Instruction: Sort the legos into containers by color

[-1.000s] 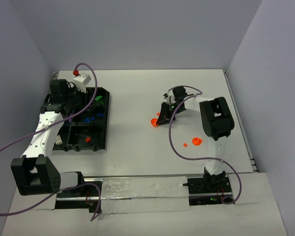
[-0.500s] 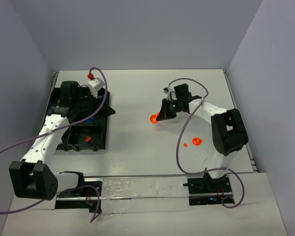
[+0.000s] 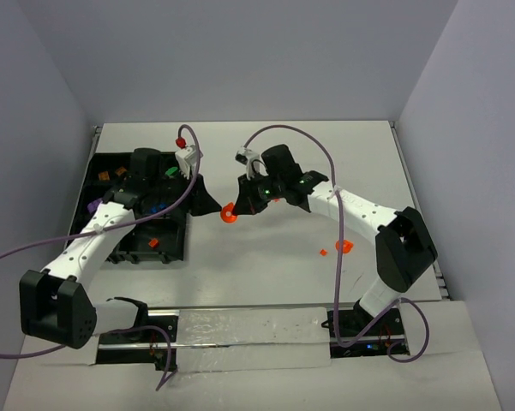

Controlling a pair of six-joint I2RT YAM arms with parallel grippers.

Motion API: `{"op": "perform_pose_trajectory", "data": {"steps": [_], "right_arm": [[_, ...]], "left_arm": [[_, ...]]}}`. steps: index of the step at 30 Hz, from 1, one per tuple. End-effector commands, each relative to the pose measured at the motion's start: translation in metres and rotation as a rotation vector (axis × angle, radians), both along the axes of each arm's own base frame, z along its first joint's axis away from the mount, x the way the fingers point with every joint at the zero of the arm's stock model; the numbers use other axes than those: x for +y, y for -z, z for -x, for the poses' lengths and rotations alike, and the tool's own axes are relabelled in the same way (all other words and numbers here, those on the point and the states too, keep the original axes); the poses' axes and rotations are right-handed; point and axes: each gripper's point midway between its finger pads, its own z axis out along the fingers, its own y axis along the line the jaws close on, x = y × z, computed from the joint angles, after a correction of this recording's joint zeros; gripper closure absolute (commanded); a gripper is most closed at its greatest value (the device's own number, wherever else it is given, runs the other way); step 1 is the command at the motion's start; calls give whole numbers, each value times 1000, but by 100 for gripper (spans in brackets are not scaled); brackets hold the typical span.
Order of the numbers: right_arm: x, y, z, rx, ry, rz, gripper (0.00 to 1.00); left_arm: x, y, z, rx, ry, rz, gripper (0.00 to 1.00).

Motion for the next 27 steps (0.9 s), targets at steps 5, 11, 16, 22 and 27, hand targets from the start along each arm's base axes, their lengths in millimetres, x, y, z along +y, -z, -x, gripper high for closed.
{"op": "perform_pose_trajectory", "data": {"steps": [5,11,16,22,27], "right_arm": [[16,-38,-4,-87,-27,-47,100],[20,-43,0,-82,-45,-55,100],[21,-41,1,-76,-44,-46,96],[19,-41,-3,-80,-13,-22,30],[0,-41,-15,-90,41,-5,11]], "left_arm": [[-10,7,-8,-9,-4,-16,45],[-9,12,-10,-22,-7,-45,65],[-7,12,-15,-35,-39,-61,84],[-3,11,-18,-38,-78,-74,100],[25,21,-14,-55,-126,-179,100]]}}
